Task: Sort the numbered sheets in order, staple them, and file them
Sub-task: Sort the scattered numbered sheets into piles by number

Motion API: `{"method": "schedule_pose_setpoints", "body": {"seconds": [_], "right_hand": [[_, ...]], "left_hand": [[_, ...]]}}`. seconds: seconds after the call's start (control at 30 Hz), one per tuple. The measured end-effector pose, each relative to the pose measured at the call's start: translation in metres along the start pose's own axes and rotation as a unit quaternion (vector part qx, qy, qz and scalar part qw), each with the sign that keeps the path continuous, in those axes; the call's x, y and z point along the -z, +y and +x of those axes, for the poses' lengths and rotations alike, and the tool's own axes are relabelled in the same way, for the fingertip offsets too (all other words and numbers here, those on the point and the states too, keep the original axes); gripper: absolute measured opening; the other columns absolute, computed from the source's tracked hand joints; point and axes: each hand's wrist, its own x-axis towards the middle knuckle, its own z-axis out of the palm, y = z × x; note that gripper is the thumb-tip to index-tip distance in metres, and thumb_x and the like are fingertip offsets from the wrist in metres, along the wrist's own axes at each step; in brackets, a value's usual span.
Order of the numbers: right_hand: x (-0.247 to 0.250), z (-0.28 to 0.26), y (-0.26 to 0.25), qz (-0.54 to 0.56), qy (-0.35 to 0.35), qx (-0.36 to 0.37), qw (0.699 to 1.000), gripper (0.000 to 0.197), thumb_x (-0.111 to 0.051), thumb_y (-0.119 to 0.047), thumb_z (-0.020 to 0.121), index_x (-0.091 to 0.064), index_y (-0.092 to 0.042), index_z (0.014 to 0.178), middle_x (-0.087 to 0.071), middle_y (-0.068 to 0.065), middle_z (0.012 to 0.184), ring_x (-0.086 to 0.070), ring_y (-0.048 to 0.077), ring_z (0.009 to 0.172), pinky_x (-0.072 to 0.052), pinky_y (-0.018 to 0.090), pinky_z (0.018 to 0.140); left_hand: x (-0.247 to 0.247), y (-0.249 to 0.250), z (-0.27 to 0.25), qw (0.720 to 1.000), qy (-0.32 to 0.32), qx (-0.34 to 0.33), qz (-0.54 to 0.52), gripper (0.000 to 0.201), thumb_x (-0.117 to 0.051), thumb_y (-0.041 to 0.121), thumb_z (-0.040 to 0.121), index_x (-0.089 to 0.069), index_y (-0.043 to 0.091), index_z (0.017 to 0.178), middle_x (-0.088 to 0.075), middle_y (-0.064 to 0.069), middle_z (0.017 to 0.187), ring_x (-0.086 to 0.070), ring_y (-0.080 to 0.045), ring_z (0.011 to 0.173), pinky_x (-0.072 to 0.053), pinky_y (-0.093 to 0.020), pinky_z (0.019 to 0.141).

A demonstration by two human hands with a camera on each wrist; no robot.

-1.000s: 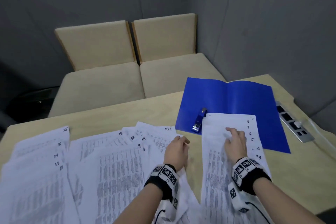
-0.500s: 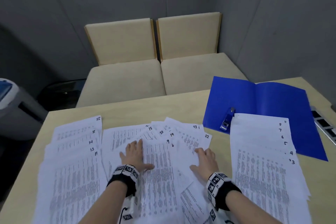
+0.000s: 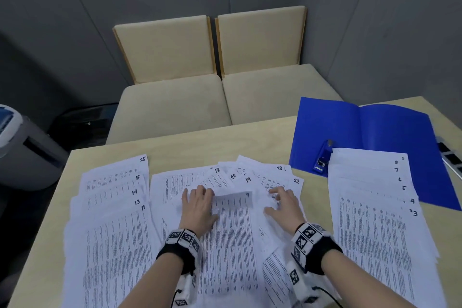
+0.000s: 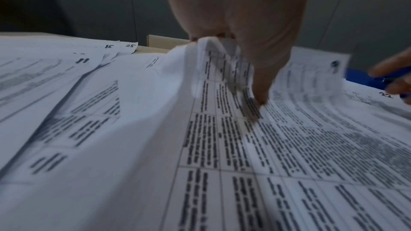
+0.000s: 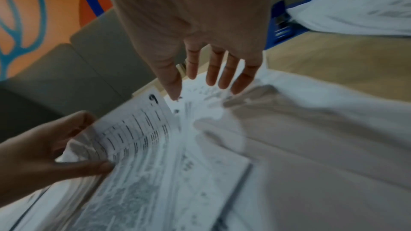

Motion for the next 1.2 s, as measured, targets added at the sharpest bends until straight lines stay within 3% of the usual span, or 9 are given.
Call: {"method": "schedule_pose_setpoints", "body": {"seconds": [0.13, 0.2, 0.33, 0.47, 0.53, 0.63, 0.9, 1.03, 1.2], "right_hand": [[-0.016, 0.001, -0.019, 0.052, -0.028, 0.044, 0.997, 0.029, -0.072, -0.025, 0.078, -0.054, -0.032, 0.100, -0.045, 0.000, 0.104, -0.047, 0.017, 0.105, -0.042, 0.031, 0.095], [-0.023, 0.002, -0.021, 0.053, -0.028, 0.037, 0.998, 0.016, -0.071, -0.024, 0.079, -0.057, -0.032, 0.081, -0.045, -0.002, 0.094, -0.047, 0.017, 0.097, -0.041, 0.025, 0.085], [-0.030, 0.000, -0.013, 0.033, -0.025, 0.025, 0.999, 0.035, -0.068, -0.014, 0.081, -0.046, -0.029, 0.059, -0.045, -0.007, 0.075, -0.046, 0.012, 0.072, -0.034, 0.012, 0.061], [-0.029, -0.005, -0.006, 0.029, -0.028, 0.007, 0.999, 0.036, -0.064, -0.012, 0.083, -0.041, -0.028, 0.060, -0.047, -0.008, 0.067, -0.048, 0.015, 0.069, -0.039, 0.022, 0.064], [-0.027, -0.006, -0.005, 0.036, -0.026, -0.001, 0.999, 0.036, -0.062, -0.012, 0.084, -0.041, -0.028, 0.060, -0.047, -0.008, 0.063, -0.048, 0.016, 0.068, -0.039, 0.024, 0.064], [-0.023, -0.006, -0.004, 0.034, -0.031, 0.000, 0.999, 0.036, -0.061, -0.013, 0.085, -0.040, -0.029, 0.061, -0.048, -0.008, 0.063, -0.047, 0.014, 0.065, -0.037, 0.021, 0.059], [-0.010, -0.007, 0.005, -0.006, -0.026, -0.011, 1.000, 0.035, -0.043, -0.003, 0.087, -0.038, -0.027, 0.062, -0.040, -0.005, 0.058, -0.040, 0.021, 0.066, -0.025, 0.027, 0.053], [-0.003, -0.007, 0.010, -0.009, -0.027, -0.016, 0.999, 0.036, -0.036, -0.002, 0.088, -0.037, -0.025, 0.062, -0.036, -0.003, 0.056, -0.034, 0.021, 0.061, -0.021, 0.027, 0.050], [0.001, -0.008, 0.015, -0.008, -0.015, -0.025, 1.000, 0.034, -0.035, -0.001, 0.088, -0.030, -0.021, 0.061, -0.033, 0.000, 0.057, -0.030, 0.020, 0.056, -0.018, 0.030, 0.051]], "left_hand": [[-0.003, -0.001, -0.010, 0.996, 0.051, -0.070, -0.003, 0.040, -0.086, 0.018, 0.056, -0.052, 0.024, 0.076, -0.054, 0.008, 0.071, -0.060, -0.019, 0.072, -0.048, -0.051, 0.090], [-0.002, 0.000, -0.011, 0.995, 0.053, -0.081, -0.012, 0.034, -0.084, 0.017, 0.062, -0.052, 0.024, 0.072, -0.053, 0.009, 0.068, -0.059, -0.017, 0.068, -0.050, -0.051, 0.089], [0.000, 0.001, -0.006, 0.994, 0.020, -0.100, -0.031, 0.021, -0.081, 0.025, 0.067, -0.060, 0.021, 0.071, -0.057, 0.006, 0.072, -0.061, -0.019, 0.072, -0.051, -0.054, 0.085], [-0.003, -0.001, 0.006, 0.996, -0.017, -0.026, -0.082, 0.045, -0.041, 0.055, 0.089, -0.058, 0.022, 0.114, -0.054, 0.003, 0.114, -0.052, -0.018, 0.109, -0.026, -0.047, 0.111], [-0.004, -0.004, 0.013, 0.995, -0.025, 0.021, -0.089, 0.050, -0.025, 0.048, 0.094, -0.044, 0.022, 0.132, -0.047, 0.002, 0.131, -0.044, -0.019, 0.124, -0.022, -0.045, 0.114], [-0.005, -0.013, 0.021, 0.997, -0.053, 0.048, -0.038, 0.040, -0.035, 0.027, 0.097, -0.039, 0.024, 0.137, -0.043, 0.000, 0.138, -0.038, -0.022, 0.129, -0.024, -0.045, 0.113], [0.005, -0.027, 0.031, 0.994, -0.085, 0.062, -0.020, 0.021, -0.056, 0.030, 0.087, -0.055, 0.025, 0.107, -0.052, 0.000, 0.110, -0.051, -0.020, 0.107, -0.034, -0.038, 0.102], [0.014, -0.027, 0.031, 0.983, -0.093, 0.100, -0.125, 0.018, -0.068, 0.032, 0.079, -0.054, 0.023, 0.072, -0.061, 0.005, 0.081, -0.057, -0.016, 0.082, -0.038, -0.031, 0.078], [0.024, -0.026, 0.029, 0.964, -0.076, 0.108, -0.230, 0.026, -0.073, 0.024, 0.080, -0.055, 0.018, 0.062, -0.062, 0.004, 0.066, -0.055, -0.015, 0.066, -0.036, -0.026, 0.062]]}}
